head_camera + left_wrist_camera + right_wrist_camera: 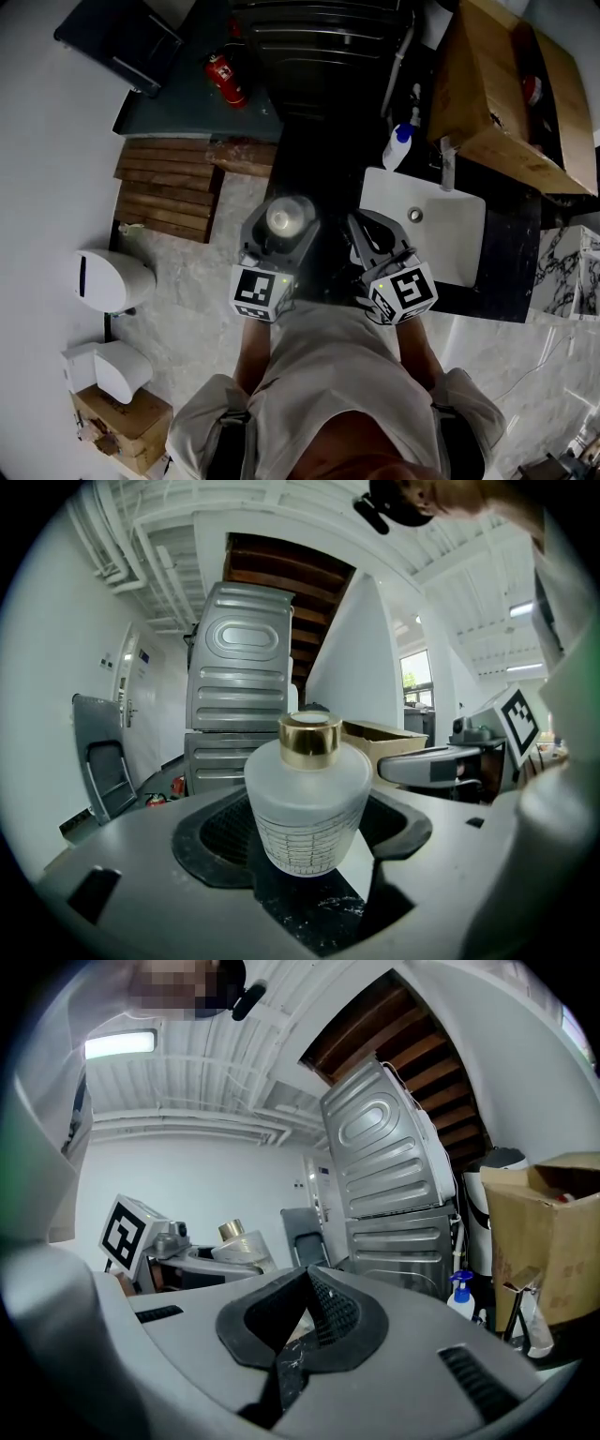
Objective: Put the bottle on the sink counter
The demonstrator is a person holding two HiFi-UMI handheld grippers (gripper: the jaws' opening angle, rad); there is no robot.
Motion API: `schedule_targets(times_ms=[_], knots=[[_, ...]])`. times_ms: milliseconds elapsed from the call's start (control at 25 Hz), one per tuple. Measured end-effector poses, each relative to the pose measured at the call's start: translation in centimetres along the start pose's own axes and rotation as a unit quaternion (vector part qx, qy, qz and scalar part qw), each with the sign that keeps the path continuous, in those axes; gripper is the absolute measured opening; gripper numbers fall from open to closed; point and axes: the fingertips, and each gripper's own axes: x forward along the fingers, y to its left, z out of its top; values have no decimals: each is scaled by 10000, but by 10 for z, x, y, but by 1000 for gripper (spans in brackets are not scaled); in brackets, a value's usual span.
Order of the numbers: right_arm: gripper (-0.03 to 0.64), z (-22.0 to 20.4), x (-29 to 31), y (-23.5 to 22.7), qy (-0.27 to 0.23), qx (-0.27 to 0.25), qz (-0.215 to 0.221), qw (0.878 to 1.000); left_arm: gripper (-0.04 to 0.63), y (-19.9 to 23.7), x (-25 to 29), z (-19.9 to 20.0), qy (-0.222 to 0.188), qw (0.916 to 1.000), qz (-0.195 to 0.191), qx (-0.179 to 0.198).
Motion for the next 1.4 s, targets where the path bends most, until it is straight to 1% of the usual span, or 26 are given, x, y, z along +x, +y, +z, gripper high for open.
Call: schedule_targets(times_ms=[160, 320, 680, 920, 1080, 1400], knots=[[-3, -4, 11, -6, 65, 61, -87, 9999, 327, 9, 11, -3, 49, 9999, -96, -15], [-3, -11, 24, -17, 162, 111, -263, 9995, 327, 16, 27, -10, 90, 9996, -283, -34], [-3, -26, 63, -32, 455, 181, -559, 9972, 327, 47, 61, -25, 214, 9972, -672, -236], [-3, -41, 89, -42, 635, 237, -678, 9954, 327, 63, 83, -40, 320, 9952, -914, -164], [-3, -51, 102, -49, 710, 274, -782, 9940, 327, 74, 97, -52, 396, 9940, -1008, -124], [-3, -67, 124, -61, 779, 380, -910, 9921, 327, 92, 128, -70, 511, 9929, -1064, -153]])
